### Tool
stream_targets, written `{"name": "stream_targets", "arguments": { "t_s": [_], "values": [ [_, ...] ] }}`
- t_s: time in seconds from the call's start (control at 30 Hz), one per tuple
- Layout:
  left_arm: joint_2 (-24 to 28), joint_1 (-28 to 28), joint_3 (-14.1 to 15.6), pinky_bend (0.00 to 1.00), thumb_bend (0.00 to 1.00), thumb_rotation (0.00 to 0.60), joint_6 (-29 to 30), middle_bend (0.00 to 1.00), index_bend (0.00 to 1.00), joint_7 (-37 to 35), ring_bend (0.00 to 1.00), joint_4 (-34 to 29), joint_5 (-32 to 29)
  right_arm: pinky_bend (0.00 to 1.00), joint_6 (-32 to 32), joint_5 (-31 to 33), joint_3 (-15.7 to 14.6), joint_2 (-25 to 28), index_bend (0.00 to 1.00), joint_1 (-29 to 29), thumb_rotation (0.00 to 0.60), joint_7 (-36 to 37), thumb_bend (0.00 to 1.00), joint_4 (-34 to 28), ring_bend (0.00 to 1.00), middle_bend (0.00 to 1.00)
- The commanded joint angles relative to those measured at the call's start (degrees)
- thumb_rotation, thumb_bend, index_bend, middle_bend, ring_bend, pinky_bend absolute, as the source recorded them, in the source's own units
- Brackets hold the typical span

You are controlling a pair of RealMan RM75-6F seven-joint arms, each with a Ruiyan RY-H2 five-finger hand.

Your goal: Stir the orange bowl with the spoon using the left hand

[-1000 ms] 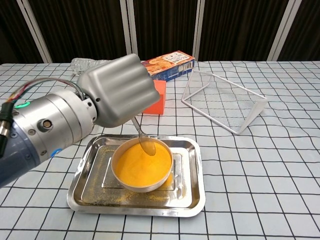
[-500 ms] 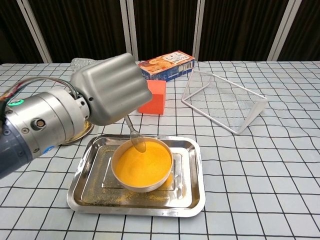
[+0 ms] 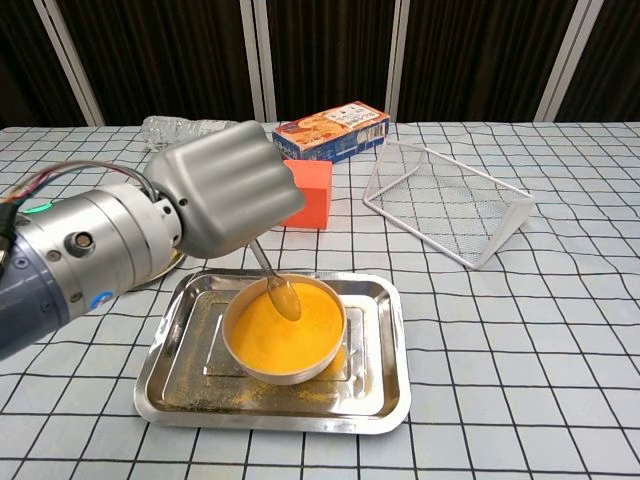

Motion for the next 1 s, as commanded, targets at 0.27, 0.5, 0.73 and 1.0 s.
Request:
{"name": "stream_targets", "arguments": {
  "t_s": [0.27,0.5,0.73,1.0],
  "values": [
    [0.5,0.3,0.9,1.00,0.83,0.600,-1.7,1.00,0.87,-0.8,0.96,-3.3,-0.1,0.00,-0.1,-0.1,-0.1,0.0,0.00,0.0,0.600,0.0,0.36,0.0,0.00,0.00],
    [1.2,0.7,1.9,1.00,0.83,0.600,-1.6,1.00,0.87,-0.4,0.96,-3.6,-0.7,0.00,0.0,-0.1,-0.1,0.0,0.00,0.0,0.600,-0.2,0.36,-0.1,0.00,0.00],
    [1.5,0.3,2.0,1.00,0.83,0.600,-1.8,1.00,0.87,0.7,0.96,-3.0,-1.2,0.00,-0.1,0.0,0.0,-0.1,0.00,0.0,0.600,-0.4,0.36,-0.1,0.00,0.00],
    [-1.4,-0.5,0.3,1.00,0.83,0.600,-2.0,1.00,0.87,2.5,0.96,-0.1,-4.1,0.00,-0.3,0.2,-0.1,0.1,0.00,0.0,0.600,-0.3,0.36,-0.2,0.00,0.00]
  ]
}}
